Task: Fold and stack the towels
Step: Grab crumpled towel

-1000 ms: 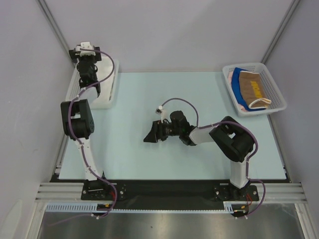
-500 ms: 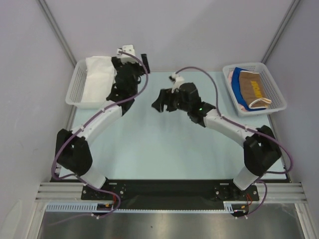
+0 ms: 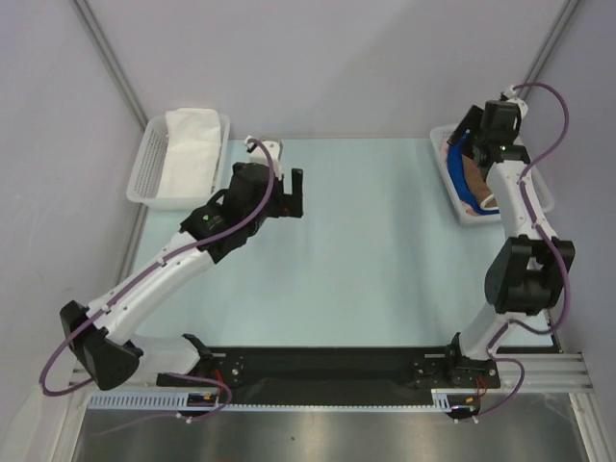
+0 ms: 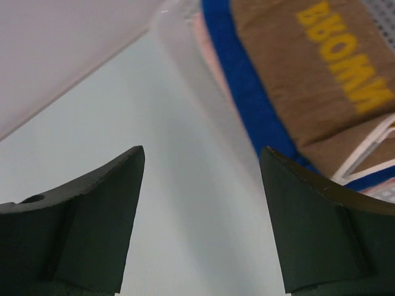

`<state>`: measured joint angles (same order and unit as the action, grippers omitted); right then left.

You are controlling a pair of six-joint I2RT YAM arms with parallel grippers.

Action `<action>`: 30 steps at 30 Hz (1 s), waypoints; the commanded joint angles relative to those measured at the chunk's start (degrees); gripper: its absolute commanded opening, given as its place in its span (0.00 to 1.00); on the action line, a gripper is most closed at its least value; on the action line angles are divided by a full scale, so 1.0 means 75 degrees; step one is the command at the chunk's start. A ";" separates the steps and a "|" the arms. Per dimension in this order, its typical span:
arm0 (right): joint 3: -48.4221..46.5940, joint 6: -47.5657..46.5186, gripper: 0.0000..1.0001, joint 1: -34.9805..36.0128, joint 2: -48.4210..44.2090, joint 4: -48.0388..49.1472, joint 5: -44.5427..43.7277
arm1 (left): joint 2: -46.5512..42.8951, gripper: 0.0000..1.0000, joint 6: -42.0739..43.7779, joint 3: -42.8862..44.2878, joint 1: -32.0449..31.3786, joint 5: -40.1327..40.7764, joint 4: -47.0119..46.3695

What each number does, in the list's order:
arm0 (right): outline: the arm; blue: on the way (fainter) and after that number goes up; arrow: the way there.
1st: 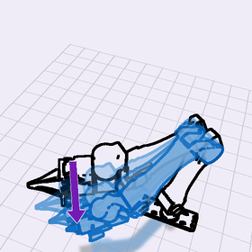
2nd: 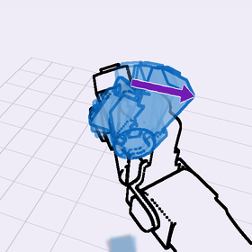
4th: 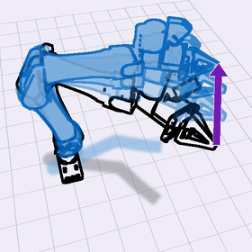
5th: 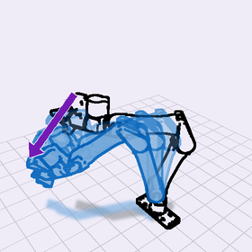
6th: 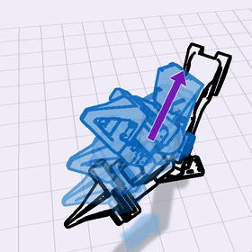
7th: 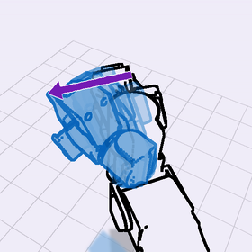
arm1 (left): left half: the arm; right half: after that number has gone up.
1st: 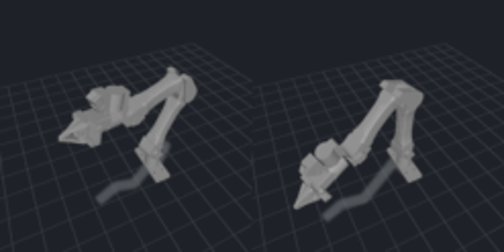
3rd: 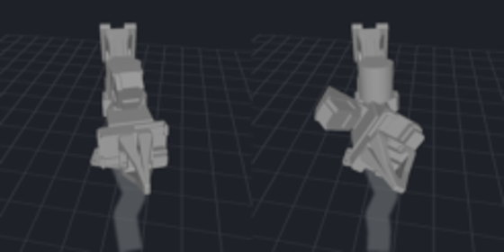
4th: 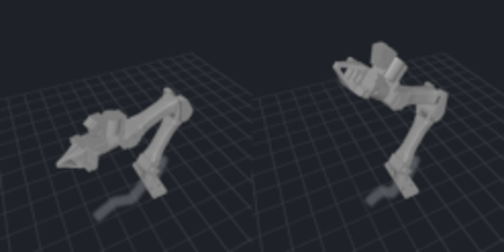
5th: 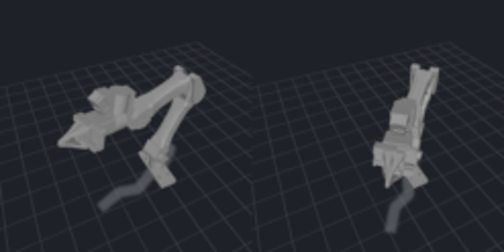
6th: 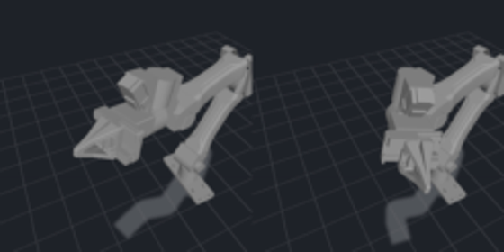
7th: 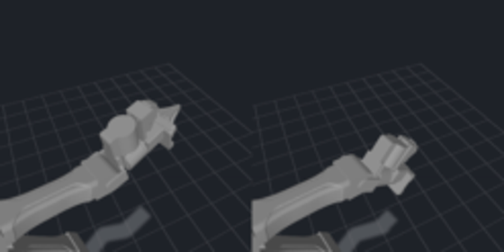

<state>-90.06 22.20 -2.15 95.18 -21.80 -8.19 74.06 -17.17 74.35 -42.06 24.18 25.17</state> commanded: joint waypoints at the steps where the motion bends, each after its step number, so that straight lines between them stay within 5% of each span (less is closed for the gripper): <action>1: -0.1018 -0.0065 0.80 -0.0672 0.1182 -0.0900 -0.0385 | -0.0347 1.00 -0.0266 -0.0139 0.0030 -0.0096 0.1787; 14: -0.0684 0.0052 0.71 -0.2231 0.1877 -0.1031 -0.0128 | -0.1261 1.00 -0.1121 -0.1591 0.0030 -0.0658 0.1298; 20: -0.0578 0.0181 0.54 -0.2326 0.1935 -0.0972 0.0083 | -0.1262 1.00 -0.1168 -0.1862 0.0030 -0.1115 0.1075; 30: -0.0426 0.0404 0.47 -0.2069 0.1899 -0.0949 0.0365 | -0.1262 1.00 -0.1109 -0.1862 0.0030 -0.0881 0.1215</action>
<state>-93.54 24.25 -18.63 111.77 -30.06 -6.11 65.87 -24.56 60.47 -41.98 17.52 35.29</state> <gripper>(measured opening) 0.475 0.996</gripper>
